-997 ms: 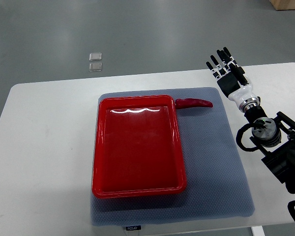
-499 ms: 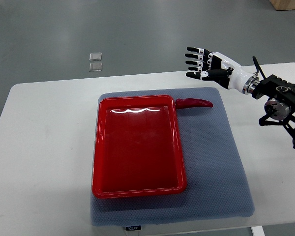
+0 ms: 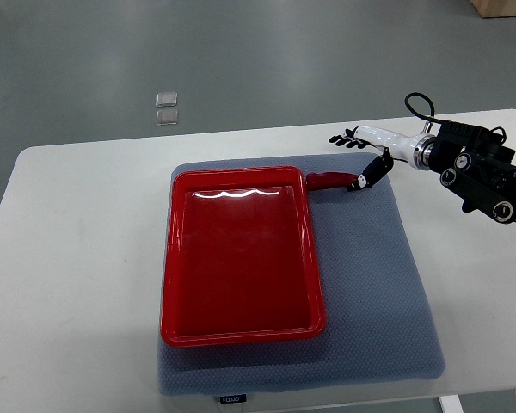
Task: Place red pepper on red tray
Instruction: 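Reach the right hand down to the red chili pepper beside the tray, then close the right hand fingers around the pepper and lift it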
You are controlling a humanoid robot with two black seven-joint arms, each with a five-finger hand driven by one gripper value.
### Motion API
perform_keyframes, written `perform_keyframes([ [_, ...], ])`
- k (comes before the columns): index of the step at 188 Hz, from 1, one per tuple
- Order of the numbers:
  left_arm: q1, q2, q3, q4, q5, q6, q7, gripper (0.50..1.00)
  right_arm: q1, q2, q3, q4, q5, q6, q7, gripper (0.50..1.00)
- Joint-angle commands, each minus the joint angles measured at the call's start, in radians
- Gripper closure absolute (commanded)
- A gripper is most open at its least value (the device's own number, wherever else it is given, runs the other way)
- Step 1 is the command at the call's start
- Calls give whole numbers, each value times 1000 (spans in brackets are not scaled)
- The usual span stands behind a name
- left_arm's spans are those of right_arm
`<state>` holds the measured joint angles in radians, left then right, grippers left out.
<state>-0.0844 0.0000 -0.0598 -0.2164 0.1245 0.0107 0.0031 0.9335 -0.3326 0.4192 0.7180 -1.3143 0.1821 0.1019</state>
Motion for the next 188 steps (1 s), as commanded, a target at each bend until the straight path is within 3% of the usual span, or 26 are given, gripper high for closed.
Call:
perform_keyframes([
  [1,0,0,0,0,0,0,0,500,-19,18,-11,-5,6,-50,-5,617],
  [64,0,0,0,0,0,0,0,500,-39,79,-14,-31,6,-116,-4,675],
  [138,0,0,0,2,-2,0,0,500,-41,115,-19,-89,-9,-118,1,754],
  [139,0,0,0,2,-2,0,0,500,-41,121,-28,-91,-9,-118,4,793],
  [141,0,0,0,2,-2,0,0,500,-41,121,-31,-91,-9,-118,4,801],
  [157,0,0,0,2,-2,0,0,500,-39,121,-46,-91,-9,-119,4,828],
  [158,2,0,0,2,-2,0,0,500,-39,121,-62,-91,-11,-124,5,878],
  [164,0,0,0,2,-2,0,0,500,-39,121,-66,-91,-11,-127,7,914],
  [168,2,0,0,2,-2,0,0,500,-39,121,-71,-92,-11,-130,9,967],
  [188,0,0,0,2,-2,0,0,500,-35,116,-66,-91,-8,-130,12,1000],
])
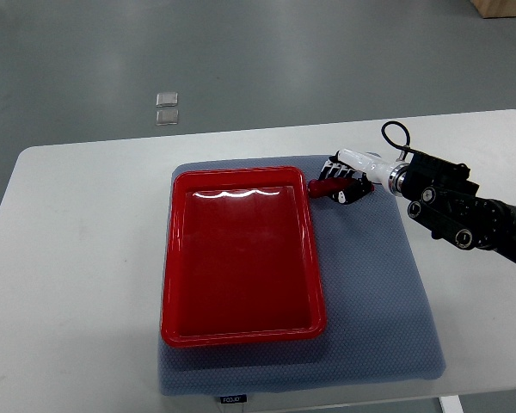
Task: Place red pepper on red tray
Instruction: 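Close the right hand fingers around the pepper and lift it, then carry the pepper with the right hand over the red tray, then open the right hand to drop the pepper and withdraw upward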
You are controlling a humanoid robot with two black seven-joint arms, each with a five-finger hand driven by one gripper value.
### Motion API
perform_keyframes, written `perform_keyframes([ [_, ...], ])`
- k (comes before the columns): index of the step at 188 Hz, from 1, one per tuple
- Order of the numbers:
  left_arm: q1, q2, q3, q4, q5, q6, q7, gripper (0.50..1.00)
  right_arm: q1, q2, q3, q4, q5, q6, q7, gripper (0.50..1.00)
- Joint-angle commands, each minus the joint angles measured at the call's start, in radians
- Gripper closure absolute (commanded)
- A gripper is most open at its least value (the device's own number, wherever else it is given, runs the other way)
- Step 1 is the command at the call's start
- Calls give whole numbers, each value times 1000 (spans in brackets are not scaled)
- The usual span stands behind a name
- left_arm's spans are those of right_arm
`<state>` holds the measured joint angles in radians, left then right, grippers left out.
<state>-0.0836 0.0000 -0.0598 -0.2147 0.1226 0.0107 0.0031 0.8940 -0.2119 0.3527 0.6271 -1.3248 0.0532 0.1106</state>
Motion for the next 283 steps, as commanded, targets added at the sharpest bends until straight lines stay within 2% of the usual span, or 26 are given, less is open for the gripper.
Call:
perform_keyframes([
  [1,-1,0,0,0,0,0,0,500,6,-7,2,-1,5,-1,3,1000],
  [33,1,0,0,0,0,0,0,500,46,-34,8,13,21,28,11,1000],
  [47,1,0,0,0,0,0,0,500,63,-90,14,33,29,62,11,1000],
  [79,-1,0,0,0,0,0,0,500,121,-196,17,160,98,137,9,1000],
  [89,-1,0,0,0,0,0,0,500,121,-196,17,160,98,137,9,1000],
  [90,-1,0,0,0,0,0,0,500,141,-211,17,201,116,151,6,1000],
  [114,-1,0,-2,0,0,0,0,500,180,-216,15,267,119,163,0,1000],
  [164,-1,0,-3,1,0,0,0,500,221,-129,-6,295,102,163,-3,1000],
  [165,1,0,-3,1,0,0,-2,500,224,-91,-14,293,93,163,-3,1000],
  [175,1,0,-3,1,0,0,0,500,224,-47,-40,283,84,160,-3,1000],
  [185,1,0,-3,1,0,0,0,500,224,-47,-40,283,84,160,-3,1000],
  [186,1,0,-3,1,0,0,0,500,223,0,-73,269,84,148,-3,1000],
  [190,1,0,-3,1,0,0,0,500,221,22,-89,261,82,145,-3,1000],
  [206,1,0,-2,1,0,0,-2,500,220,48,-106,247,82,143,-2,1000],
  [207,1,0,-2,0,0,0,0,500,212,80,-127,228,81,136,0,1000],
  [213,1,0,-2,0,0,0,0,500,209,97,-133,215,81,126,1,1000],
  [246,1,0,-2,1,-1,0,0,500,161,158,-161,177,79,102,6,1000],
  [283,-1,0,-2,1,0,0,0,500,125,181,-161,167,78,97,26,994],
])
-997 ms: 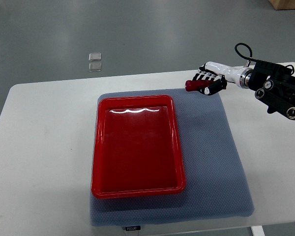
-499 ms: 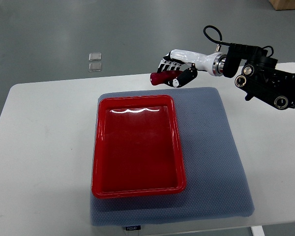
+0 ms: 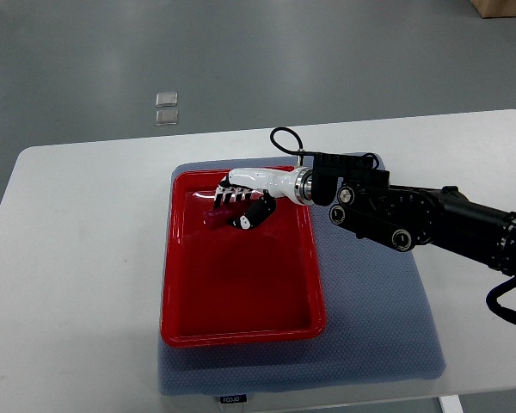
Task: Place red pepper on red tray
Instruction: 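Open the right hand to drop the pepper and withdraw upward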
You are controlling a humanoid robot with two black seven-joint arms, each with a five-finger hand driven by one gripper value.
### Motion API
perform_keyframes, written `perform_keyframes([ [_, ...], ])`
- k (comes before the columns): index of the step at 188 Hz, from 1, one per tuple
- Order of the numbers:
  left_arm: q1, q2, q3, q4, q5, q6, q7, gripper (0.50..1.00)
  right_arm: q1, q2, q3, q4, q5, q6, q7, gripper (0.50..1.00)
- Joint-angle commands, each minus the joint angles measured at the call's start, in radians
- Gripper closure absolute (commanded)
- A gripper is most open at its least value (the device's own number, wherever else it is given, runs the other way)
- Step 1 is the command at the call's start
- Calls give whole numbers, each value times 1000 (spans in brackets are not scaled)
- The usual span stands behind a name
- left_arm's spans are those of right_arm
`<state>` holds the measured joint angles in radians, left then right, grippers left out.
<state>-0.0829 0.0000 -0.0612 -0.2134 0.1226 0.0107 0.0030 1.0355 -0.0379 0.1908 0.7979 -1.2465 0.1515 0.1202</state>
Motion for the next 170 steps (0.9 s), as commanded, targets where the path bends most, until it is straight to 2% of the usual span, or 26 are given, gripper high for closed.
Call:
perform_keyframes([
  [1,-2,0,0,0,0,0,0,500,-17,7,1,-3,-1,-1,16,993],
  [12,0,0,-2,0,0,0,0,500,-26,7,4,-3,-1,-1,35,961],
  [22,0,0,-2,0,0,0,0,500,-26,7,4,-3,-1,-1,35,961],
  [23,0,0,-2,0,-1,0,0,500,-29,4,4,-3,-1,-1,36,936],
  [32,0,0,-2,0,0,0,0,500,-34,3,7,-3,1,-1,38,918],
  [35,0,0,-2,0,-1,0,0,500,-37,1,7,-5,1,-1,38,898],
  [44,0,0,-2,0,-1,0,0,500,-37,1,7,-5,1,-1,38,897],
  [45,0,0,-2,2,-1,0,0,500,-48,1,7,-5,1,-3,39,802],
  [47,0,0,-2,0,0,0,0,500,-51,1,7,-5,1,-3,39,781],
  [60,0,0,-3,0,-1,0,0,500,-61,1,7,-5,1,-4,41,695],
  [69,0,0,-3,0,-1,0,0,500,-61,1,7,-5,1,-4,41,695],
  [70,0,0,-3,2,-1,0,0,500,-66,0,7,-5,1,-4,47,640],
  [78,0,0,-3,2,-1,0,0,500,-69,-2,7,-3,1,-4,49,603],
  [121,0,0,-3,0,0,0,0,500,-66,-36,90,-2,21,-4,50,593],
  [158,0,0,-3,5,-1,0,0,500,-130,-73,466,-2,125,10,52,591],
  [167,0,0,-3,5,-1,0,0,500,-130,-73,466,-2,125,10,52,591],
  [168,0,0,-2,3,-1,0,0,500,-171,-76,575,-2,221,10,53,591],
  [170,0,0,-3,3,0,0,0,500,-181,-76,600,-2,246,10,53,593],
])
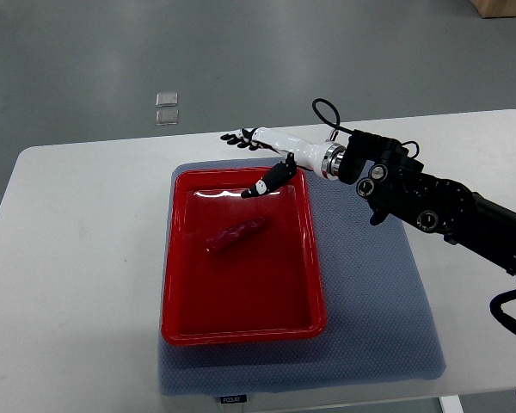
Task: Place red pepper on red tray
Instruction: 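Open the right hand to drop the pepper and withdraw upward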
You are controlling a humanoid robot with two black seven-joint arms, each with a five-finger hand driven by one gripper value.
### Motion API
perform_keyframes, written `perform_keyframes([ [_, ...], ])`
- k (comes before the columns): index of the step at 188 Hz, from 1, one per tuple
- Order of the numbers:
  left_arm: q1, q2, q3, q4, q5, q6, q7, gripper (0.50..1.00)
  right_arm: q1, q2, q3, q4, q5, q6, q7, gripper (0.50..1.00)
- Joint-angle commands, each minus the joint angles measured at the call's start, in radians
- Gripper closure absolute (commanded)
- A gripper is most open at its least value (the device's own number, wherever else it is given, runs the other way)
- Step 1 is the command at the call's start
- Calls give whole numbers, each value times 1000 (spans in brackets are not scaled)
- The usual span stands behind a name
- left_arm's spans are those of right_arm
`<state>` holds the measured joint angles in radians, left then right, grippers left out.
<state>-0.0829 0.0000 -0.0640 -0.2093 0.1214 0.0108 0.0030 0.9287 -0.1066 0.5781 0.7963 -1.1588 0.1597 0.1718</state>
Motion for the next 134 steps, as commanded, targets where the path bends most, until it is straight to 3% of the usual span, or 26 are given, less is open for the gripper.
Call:
perform_keyframes([
  [1,0,0,0,-1,1,0,0,500,-74,-7,213,0,159,1,2,593],
  [33,0,0,4,-4,1,0,0,500,-189,1,446,3,594,15,2,591],
  [64,0,0,6,-4,1,0,0,500,-275,-4,488,-14,999,66,2,591],
  [134,0,0,4,-4,1,0,0,500,-344,7,490,-49,1079,124,3,591],
])
